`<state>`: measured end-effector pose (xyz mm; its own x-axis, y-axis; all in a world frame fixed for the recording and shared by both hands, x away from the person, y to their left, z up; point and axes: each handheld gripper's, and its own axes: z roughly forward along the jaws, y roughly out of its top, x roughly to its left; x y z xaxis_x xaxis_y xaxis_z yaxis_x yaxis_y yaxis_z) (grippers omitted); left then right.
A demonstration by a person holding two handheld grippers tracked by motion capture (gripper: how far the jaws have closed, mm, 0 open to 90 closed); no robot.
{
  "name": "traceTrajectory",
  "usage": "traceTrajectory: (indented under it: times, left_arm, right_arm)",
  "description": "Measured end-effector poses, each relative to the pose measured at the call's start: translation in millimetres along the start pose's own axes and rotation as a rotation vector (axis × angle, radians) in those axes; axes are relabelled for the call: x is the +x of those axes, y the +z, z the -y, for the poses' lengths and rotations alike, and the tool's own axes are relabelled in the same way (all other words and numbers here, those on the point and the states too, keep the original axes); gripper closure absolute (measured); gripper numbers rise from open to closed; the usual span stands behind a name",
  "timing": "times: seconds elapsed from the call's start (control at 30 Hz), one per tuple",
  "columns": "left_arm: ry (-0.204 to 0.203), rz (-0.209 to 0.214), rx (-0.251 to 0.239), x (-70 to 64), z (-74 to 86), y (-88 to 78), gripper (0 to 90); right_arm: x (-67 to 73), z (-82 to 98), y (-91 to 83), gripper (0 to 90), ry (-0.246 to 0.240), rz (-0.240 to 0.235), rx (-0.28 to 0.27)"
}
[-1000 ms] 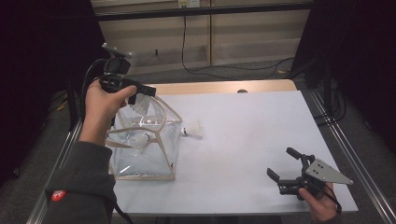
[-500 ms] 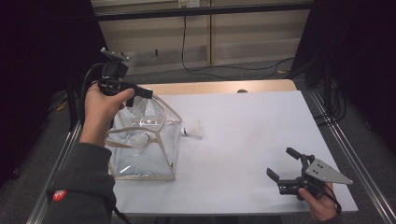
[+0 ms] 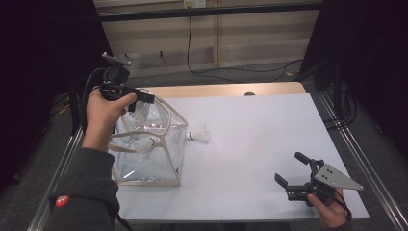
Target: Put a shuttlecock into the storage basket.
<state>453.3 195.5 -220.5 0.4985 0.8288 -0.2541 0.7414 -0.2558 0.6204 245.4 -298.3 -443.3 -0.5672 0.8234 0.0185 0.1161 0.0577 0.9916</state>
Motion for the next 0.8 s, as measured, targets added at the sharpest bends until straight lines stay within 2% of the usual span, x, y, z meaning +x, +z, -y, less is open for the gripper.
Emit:
traceTrajectory:
  times: [0.27, 0.8]
  left_arm:
    - [-0.023, -0.014, 0.0, 6.2, 4.1, 5.3, 65.2]
    - [-0.023, -0.025, 0.006, 7.2, 4.2, 11.6, 65.2]
  right_arm:
    - [-0.1, -0.1, -0.2, 0.3, -0.005, 0.001, 0.001]
    - [0.2, 0.0, 0.0, 0.3, -0.001, -0.001, 0.001]
